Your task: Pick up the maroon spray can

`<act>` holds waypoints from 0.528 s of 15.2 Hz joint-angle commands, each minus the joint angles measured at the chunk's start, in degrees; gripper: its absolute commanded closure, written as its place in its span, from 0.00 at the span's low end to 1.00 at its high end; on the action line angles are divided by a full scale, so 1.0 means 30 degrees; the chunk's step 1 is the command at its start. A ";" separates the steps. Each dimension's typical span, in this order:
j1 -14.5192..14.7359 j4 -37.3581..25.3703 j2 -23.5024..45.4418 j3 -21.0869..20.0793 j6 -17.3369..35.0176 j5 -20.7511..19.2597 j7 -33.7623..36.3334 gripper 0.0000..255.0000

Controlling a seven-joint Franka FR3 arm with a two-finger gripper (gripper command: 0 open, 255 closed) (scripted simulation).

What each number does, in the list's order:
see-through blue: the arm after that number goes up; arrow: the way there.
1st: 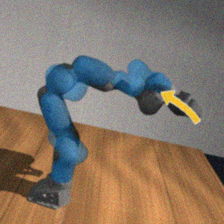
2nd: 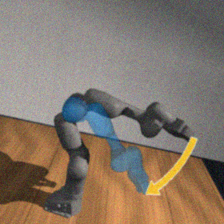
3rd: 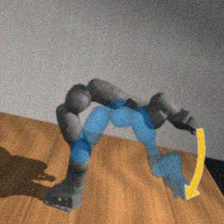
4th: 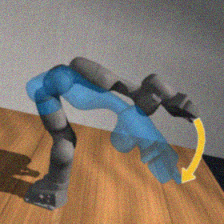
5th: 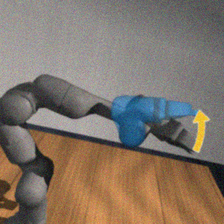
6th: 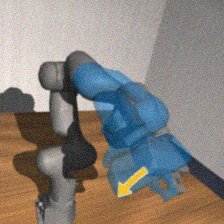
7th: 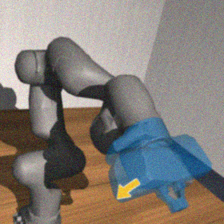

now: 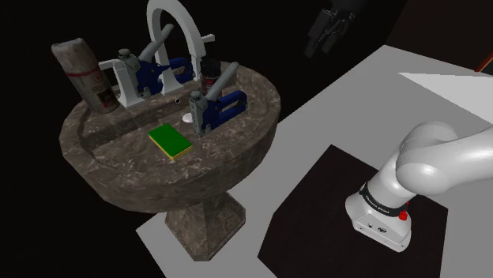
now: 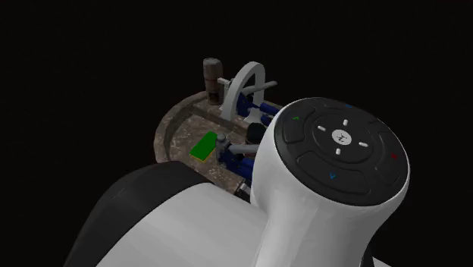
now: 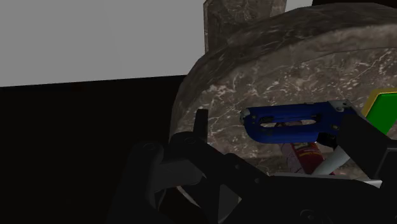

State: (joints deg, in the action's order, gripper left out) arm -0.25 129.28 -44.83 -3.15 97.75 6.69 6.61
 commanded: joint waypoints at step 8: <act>0.0306 -0.3984 0.5763 -0.1037 0.0819 0.0083 0.0369 0.00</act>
State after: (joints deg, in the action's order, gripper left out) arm 0.59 119.25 -29.85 -5.96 100.29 7.01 7.65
